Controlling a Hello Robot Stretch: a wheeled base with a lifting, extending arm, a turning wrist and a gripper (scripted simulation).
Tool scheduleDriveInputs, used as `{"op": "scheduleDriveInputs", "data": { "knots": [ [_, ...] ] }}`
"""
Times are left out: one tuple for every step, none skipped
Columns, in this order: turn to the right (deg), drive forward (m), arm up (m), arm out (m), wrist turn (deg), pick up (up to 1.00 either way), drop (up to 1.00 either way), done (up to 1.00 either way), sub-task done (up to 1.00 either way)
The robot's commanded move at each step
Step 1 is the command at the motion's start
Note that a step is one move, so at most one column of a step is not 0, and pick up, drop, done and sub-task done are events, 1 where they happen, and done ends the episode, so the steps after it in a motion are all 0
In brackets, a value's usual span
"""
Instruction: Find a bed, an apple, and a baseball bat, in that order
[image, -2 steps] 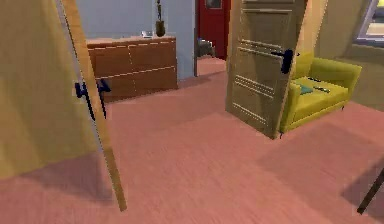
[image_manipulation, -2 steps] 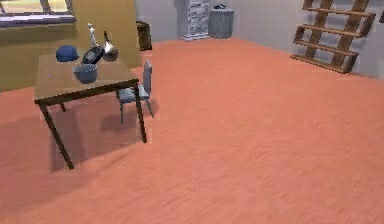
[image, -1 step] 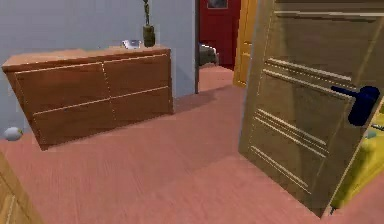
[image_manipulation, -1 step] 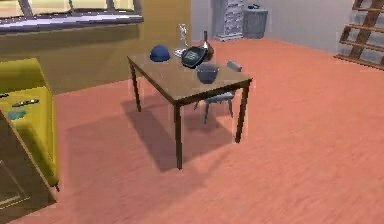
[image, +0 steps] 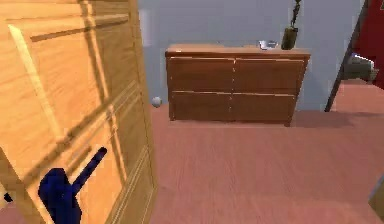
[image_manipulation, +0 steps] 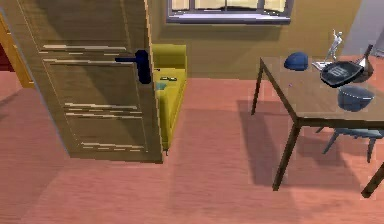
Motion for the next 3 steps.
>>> {"op": "scheduleDriveInputs", "data": {
  "knots": [
    [0.0,1.00,0.00,0.00,0.0,0.00,0.00,0.00,0.00],
    [-3.0,0.00,0.00,0.00,0.0,0.00,0.00,0.00,0.00],
    [0.0,0.35,0.00,0.00,0.0,0.00,0.00,0.00,0.00]
  ]
}}
